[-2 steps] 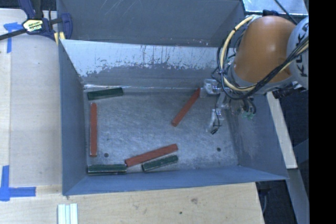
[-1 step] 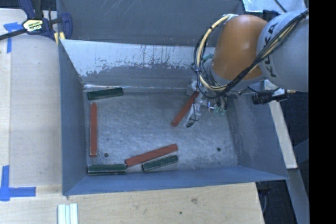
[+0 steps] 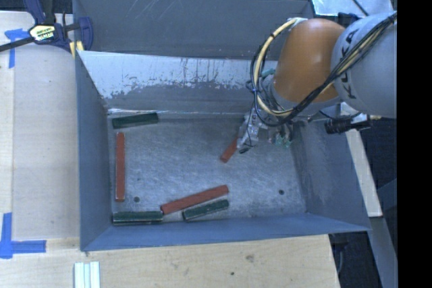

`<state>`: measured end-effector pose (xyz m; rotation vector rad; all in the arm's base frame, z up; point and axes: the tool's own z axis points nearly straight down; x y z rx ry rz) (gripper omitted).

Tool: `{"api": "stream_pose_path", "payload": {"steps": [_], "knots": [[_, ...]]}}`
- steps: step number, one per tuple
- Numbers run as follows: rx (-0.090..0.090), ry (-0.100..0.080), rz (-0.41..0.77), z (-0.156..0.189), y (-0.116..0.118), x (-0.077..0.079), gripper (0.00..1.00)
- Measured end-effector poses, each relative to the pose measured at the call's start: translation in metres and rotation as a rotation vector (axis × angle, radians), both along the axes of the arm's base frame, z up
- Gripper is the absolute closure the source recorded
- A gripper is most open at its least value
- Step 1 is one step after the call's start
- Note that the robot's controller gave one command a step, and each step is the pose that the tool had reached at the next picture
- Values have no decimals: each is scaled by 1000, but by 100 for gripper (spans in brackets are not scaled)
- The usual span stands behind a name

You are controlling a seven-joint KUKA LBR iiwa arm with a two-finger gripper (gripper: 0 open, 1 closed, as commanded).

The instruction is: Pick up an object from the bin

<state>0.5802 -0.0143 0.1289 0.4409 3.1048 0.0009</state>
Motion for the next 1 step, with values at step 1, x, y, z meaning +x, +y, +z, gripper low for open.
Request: {"api": "stream_pose_path", "payload": {"steps": [1], "knots": [[0,0,0,0,0,0,0]]}}
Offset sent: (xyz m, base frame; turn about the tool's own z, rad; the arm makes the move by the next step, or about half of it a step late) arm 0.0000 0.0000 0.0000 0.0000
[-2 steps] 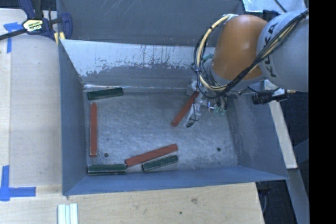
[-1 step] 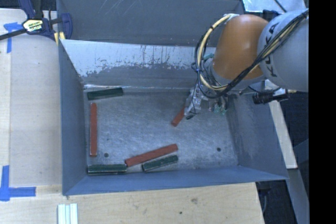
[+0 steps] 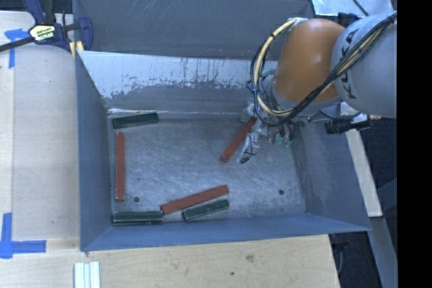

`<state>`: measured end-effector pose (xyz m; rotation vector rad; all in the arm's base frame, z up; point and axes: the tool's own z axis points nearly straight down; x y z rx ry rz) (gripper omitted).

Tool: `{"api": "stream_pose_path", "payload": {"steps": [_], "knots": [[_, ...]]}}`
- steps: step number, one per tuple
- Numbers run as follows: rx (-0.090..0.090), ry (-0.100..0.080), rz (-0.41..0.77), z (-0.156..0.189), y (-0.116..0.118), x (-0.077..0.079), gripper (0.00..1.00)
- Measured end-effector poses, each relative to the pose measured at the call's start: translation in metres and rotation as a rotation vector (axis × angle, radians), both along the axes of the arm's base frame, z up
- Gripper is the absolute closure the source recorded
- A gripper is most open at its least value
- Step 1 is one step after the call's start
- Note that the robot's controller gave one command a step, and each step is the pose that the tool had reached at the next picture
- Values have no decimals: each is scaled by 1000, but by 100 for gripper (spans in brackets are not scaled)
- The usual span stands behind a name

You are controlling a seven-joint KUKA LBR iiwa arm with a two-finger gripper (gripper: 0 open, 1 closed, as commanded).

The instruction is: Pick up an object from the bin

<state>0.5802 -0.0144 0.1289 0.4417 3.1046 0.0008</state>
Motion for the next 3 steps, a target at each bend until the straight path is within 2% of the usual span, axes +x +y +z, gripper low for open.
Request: {"api": "stream_pose_path", "payload": {"steps": [1,2,3], "knots": [[-1,3,-21,-49,-22,25,0],[0,-1,-20,-46,-21,26,100],[-1,-7,-41,115,-44,27,100]]}}
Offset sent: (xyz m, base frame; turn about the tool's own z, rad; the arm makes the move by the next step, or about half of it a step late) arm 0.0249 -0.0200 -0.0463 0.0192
